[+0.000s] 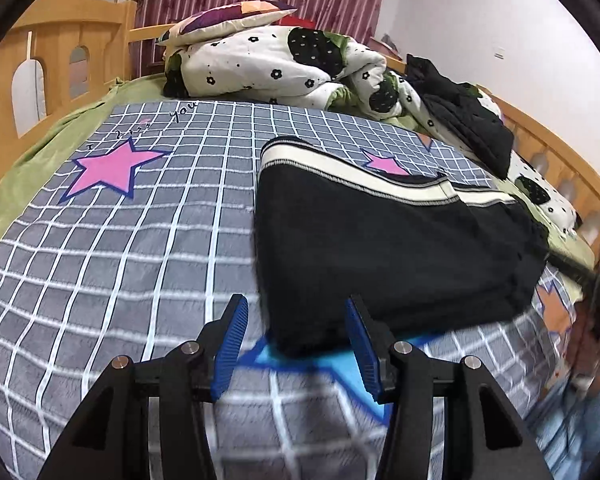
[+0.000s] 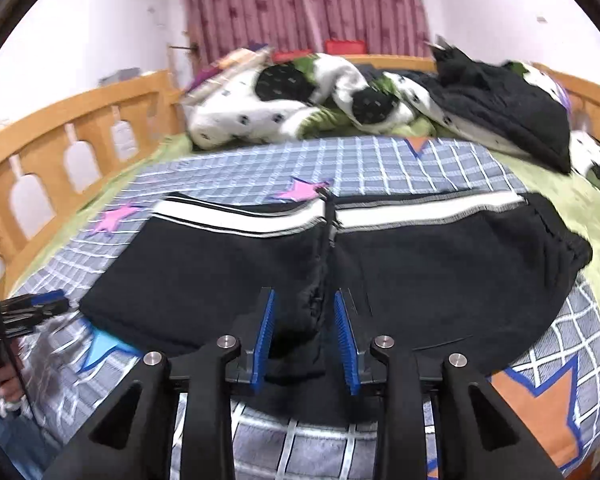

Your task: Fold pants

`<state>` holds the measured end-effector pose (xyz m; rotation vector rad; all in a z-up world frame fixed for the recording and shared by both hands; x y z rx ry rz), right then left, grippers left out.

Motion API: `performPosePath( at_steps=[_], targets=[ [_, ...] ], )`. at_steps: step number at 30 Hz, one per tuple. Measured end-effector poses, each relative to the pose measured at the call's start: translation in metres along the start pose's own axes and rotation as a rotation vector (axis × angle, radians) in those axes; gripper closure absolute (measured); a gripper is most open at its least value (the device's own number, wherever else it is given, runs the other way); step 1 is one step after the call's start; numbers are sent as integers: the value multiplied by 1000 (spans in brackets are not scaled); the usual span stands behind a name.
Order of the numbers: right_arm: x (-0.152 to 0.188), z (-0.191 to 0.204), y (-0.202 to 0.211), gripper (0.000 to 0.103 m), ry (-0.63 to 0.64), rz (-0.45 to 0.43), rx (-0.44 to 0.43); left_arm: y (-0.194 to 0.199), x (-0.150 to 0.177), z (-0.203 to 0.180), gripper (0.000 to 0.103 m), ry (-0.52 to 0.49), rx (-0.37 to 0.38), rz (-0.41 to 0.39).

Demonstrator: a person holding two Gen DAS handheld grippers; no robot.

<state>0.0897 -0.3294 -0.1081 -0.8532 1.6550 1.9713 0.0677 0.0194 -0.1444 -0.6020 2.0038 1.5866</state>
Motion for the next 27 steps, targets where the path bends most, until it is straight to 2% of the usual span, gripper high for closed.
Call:
performPosePath(
  at_steps=[2,4,5,6,7,9,12,15,17,19,21,24,27],
  targets=[
    [0,4,-21,73,-12,43,30,-12,-5,-2,55,15,-10,20],
    [10,8,-53,74,20,138,57,-38,1,1,55,38,-60,127],
    [17,8,-63,74,33,175,79,-50,7,2,55,40,-65,182],
    [24,7,-67,73,39,192,96,-57,14,2,54,43,-51,204],
    [28,8,-65,73,54,182,111,-56,17,2,54,39,-48,173],
    [30,10,-61,70,88,186,125,-53,19,1,54,20,-48,159],
    [35,-1,-52,62,30,203,64,-47,18,4,54,50,-24,167],
    [32,-8,-36,57,-13,179,23,-40,15,7,54,100,2,160],
    [28,-13,-23,55,-15,145,34,-35,11,4,54,89,-12,145],
    [23,-24,-11,55,-33,107,90,-32,6,-3,54,71,-30,132],
    [19,-46,4,54,-89,67,143,-31,2,-3,54,70,-16,127],
    [17,-82,23,53,-207,32,165,-38,-7,-10,54,68,8,149],
    [16,-120,34,47,-299,1,208,-45,-18,-15,49,33,-25,138]
  ],
)
Point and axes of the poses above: each gripper's, at about its wrist camera, not at the fingertips, and y roughly against the way its jaws point, z to its left, x to its underside, the point moved 5 cm from there along -y, roughly the way its jaws point, and after that the axes turned 6 degrees about z, right-handed, at the moved point
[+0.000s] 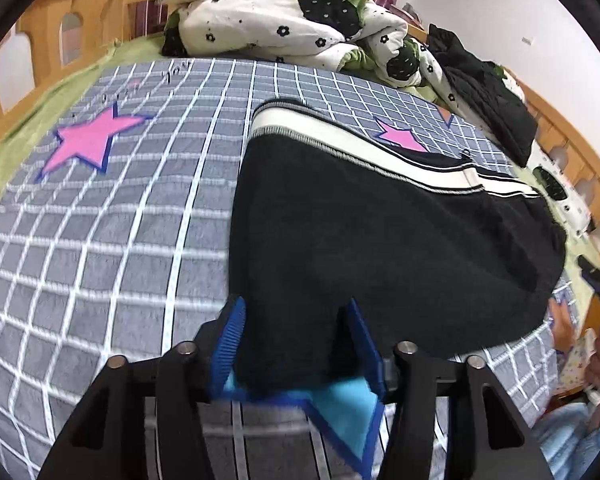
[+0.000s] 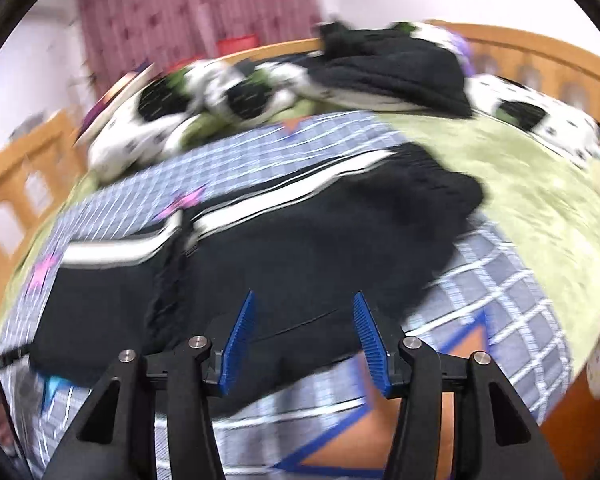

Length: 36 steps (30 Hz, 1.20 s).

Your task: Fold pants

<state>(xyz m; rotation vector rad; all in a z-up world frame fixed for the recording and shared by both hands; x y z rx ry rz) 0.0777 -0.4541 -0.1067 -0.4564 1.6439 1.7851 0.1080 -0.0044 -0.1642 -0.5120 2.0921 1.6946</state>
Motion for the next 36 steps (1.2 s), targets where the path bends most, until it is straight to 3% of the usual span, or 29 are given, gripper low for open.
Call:
performPosePath(
  at_steps=[5,11,13,15,18,22,24,25,28,30,34,36],
  targets=[
    [-22,-57,-16,46,-84,1,83,-15,-28,7,49,16,36,20],
    [-47,-83,-55,46,-13,64,164,-52,-50,24,51,66,45,54],
    [-50,-92,-78,46,-35,99,178,-66,-49,28,51,111,87,70],
    [-46,-98,-93,46,-48,131,178,-73,-50,29,51,150,136,66],
    [-46,-102,-106,46,-50,128,162,-77,-53,27,51,127,143,86],
    [-60,-108,-125,44,-111,148,65,-80,-54,31,52,149,192,87],
    [-65,-113,-135,42,-173,168,38,-81,-54,32,60,146,190,82],
    [-66,-113,-136,43,-176,163,44,-81,-55,30,71,139,193,86],
    [-69,-103,-129,66,-127,112,96,-76,-58,28,90,142,213,73],
    [-75,-94,-117,79,-101,66,88,-67,-60,24,93,143,210,47],
    [-90,-70,-81,86,-77,-35,73,-45,-70,12,94,141,170,-12],
    [-98,-52,-65,88,-55,-73,85,-31,-80,7,94,146,185,-42]
  ],
)
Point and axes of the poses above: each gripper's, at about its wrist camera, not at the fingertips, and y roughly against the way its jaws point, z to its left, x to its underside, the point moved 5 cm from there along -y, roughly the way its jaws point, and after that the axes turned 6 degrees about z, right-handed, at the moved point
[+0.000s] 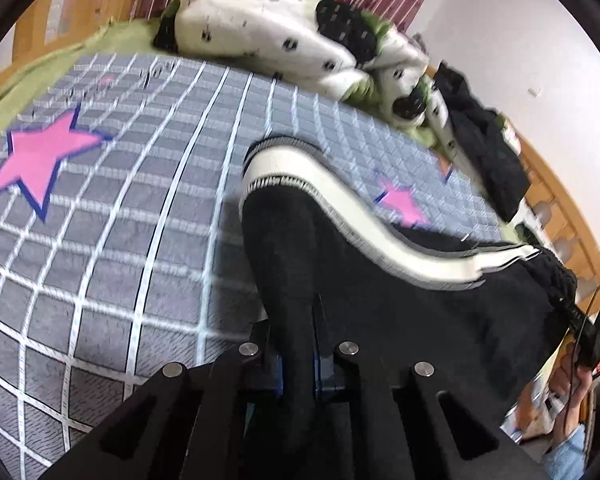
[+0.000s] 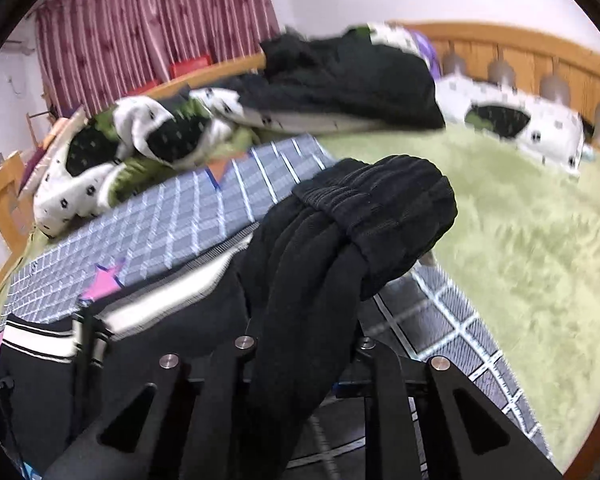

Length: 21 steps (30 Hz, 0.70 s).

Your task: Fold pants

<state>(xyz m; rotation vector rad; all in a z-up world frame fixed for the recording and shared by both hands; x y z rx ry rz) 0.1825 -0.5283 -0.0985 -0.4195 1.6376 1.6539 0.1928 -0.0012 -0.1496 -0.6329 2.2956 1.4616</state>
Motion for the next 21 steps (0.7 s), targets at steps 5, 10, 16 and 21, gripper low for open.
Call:
performPosePath(
  at_steps=[5,10,16,21],
  targets=[
    [-24,47,50,89,46,-115,-23,45,-37,-23,94,10,85,-78],
    [-39,103,102,90,77,-233,-116,100,-65,-16,94,-29,63,-163],
    [-43,156,114,90,58,-219,-287,140,-69,60,94,11,-79,-181],
    [-2,170,34,89,126,5,-248,95,-33,144,93,126,-131,-64]
  ],
)
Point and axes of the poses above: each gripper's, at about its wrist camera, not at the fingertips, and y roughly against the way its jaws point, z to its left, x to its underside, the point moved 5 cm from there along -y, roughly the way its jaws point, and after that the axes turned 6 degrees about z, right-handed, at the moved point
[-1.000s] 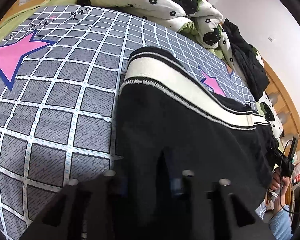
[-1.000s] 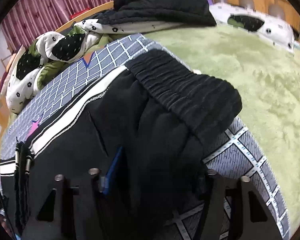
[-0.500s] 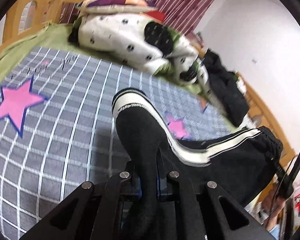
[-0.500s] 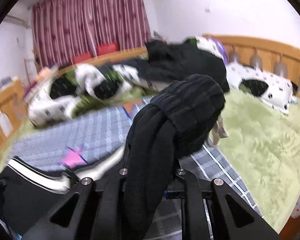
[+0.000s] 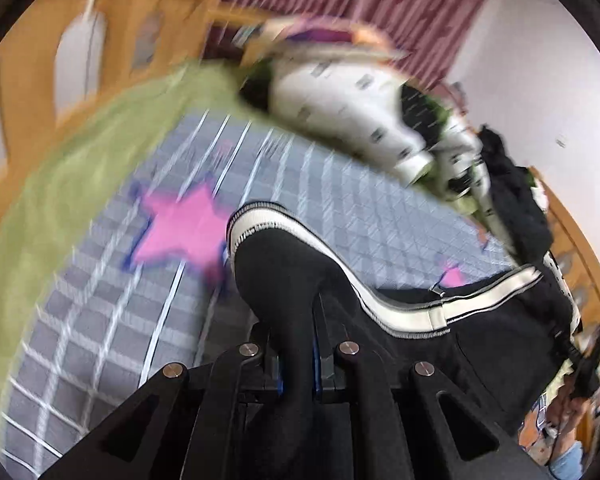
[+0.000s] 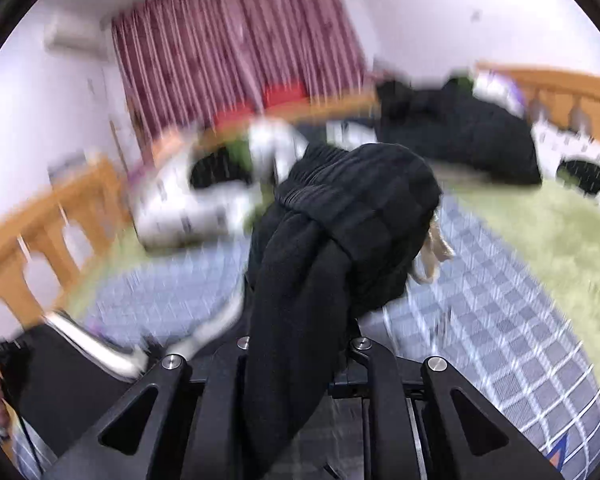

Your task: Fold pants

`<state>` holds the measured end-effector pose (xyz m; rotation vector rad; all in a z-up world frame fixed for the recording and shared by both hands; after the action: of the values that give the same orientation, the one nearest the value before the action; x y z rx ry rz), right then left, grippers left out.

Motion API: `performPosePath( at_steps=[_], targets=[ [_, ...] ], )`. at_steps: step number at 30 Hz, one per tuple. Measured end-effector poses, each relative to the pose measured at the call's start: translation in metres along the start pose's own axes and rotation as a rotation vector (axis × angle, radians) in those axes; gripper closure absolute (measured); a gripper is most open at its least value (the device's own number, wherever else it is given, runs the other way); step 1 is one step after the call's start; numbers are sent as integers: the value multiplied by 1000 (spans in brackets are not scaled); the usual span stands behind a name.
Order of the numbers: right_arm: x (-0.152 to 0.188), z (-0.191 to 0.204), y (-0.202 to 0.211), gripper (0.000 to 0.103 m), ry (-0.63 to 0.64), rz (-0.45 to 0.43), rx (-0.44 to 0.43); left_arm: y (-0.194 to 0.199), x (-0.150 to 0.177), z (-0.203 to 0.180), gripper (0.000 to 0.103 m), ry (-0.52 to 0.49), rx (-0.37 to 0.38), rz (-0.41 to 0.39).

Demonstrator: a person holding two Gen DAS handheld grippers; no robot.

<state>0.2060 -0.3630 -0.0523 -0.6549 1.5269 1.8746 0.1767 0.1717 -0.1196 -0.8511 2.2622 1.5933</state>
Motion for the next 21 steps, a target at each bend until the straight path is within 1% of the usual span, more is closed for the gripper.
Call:
performPosePath(
  at_steps=[1,2,3,4,5,6,7,8,10,11,13,14,16,18,20,21],
  targets=[
    [12,-3,-15,89,8,53,14,-13,8,11,93,25,-24,38],
    [29,-9,-37,89,20,128,68,-28,17,25,93,53,-61,88],
    [46,-17,-55,89,27,199,128,-35,23,32,93,67,-61,114],
    [58,-23,-66,88,26,253,160,-39,28,38,92,79,-41,126],
    [65,-30,-71,85,14,283,165,-40,31,41,87,83,-26,124],
    [73,-37,-73,84,-14,302,136,-39,32,43,84,82,-29,123],
    [76,-42,-73,83,-26,309,117,-39,33,45,76,77,-50,125],
    [79,-46,-72,81,-29,323,92,-39,34,47,72,70,-83,129],
    [89,-50,-71,74,-9,363,77,-37,36,46,72,55,-106,126],
    [94,-52,-72,69,2,378,86,-33,38,45,72,43,-125,127],
    [102,-54,-64,63,26,391,107,-22,40,38,72,-2,-179,113],
    [103,-53,-58,57,41,389,132,-13,40,34,69,-37,-207,88],
    [107,-51,-39,56,103,373,180,3,43,26,65,-90,-241,33],
    [105,-51,-22,56,130,312,196,13,44,13,65,-134,-239,-6],
    [98,-47,-6,56,143,229,188,18,45,3,58,-159,-216,-25],
    [95,-45,-3,56,146,208,182,18,46,-2,57,-166,-205,-29]
  ],
)
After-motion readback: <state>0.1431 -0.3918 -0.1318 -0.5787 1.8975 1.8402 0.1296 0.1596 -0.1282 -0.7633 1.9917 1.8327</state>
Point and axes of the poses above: each gripper's, at about its wrist camera, not at the fingertips, and y roughly against the way its jaws point, z to its left, x to its underside, the point moved 5 cm from there along -y, roughly the way its jaws point, and after that the axes turned 6 degrees about z, right-handed, at the moved point
